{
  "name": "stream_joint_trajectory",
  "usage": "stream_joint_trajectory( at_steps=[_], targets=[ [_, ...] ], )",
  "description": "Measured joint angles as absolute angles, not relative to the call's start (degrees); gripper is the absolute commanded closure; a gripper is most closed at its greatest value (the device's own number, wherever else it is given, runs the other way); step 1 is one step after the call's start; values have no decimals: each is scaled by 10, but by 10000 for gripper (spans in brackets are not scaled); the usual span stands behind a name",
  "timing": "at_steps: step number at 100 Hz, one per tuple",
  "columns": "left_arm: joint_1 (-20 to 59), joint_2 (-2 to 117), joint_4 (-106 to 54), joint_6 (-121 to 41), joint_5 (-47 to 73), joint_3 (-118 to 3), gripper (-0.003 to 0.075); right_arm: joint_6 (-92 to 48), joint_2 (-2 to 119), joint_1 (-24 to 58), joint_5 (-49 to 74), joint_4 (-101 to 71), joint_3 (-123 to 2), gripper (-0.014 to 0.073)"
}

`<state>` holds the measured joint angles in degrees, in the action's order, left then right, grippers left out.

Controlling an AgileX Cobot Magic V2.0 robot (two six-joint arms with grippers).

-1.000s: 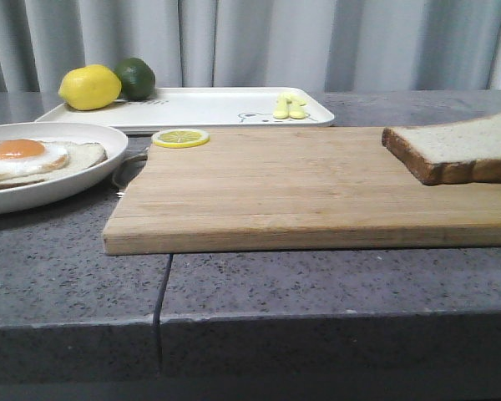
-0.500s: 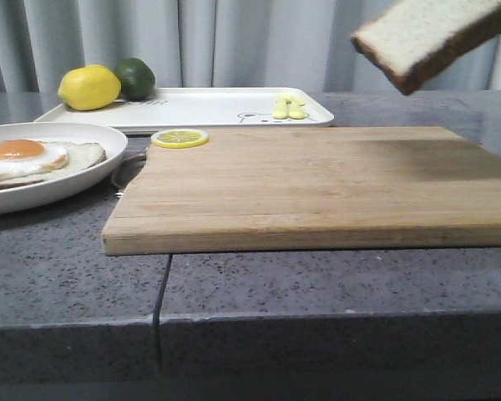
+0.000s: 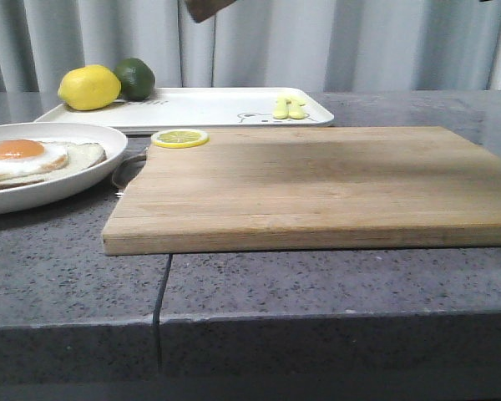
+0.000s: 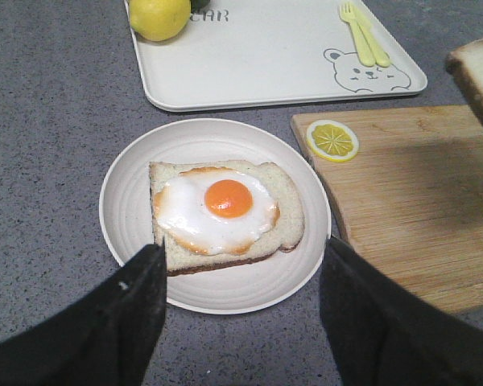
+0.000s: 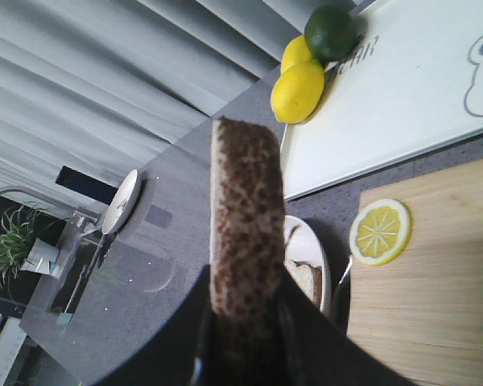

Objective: Place bread and move sandwich to tray
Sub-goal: 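Lift the bread slice and carry it over the egg toast plate, then lower the bread onto the egg toast and open the right gripper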

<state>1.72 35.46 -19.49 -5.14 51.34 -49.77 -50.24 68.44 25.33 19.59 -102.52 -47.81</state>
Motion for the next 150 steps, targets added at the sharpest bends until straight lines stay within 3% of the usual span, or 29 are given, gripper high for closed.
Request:
stream_joint_trajectory(
  at_steps=[24, 56, 127, 139, 150],
  targets=[
    [17, 355, -195, -51, 513, -498, 335, -507, 797, 370, 121, -1036, -576, 651],
    [17, 355, -195, -51, 513, -498, 335, -475, 957, 449, 84, -1040, -705, 651],
    [17, 355, -195, -51, 513, -498, 335, -423, 1075, 494, 40, -1045, -778, 646],
    [17, 355, -195, -51, 513, -498, 335, -423, 1075, 494, 37, -1045, -778, 572],
    [17, 355, -195, -51, 513, -498, 335, -423, 1075, 494, 35, -1045, -779, 423]
  ],
)
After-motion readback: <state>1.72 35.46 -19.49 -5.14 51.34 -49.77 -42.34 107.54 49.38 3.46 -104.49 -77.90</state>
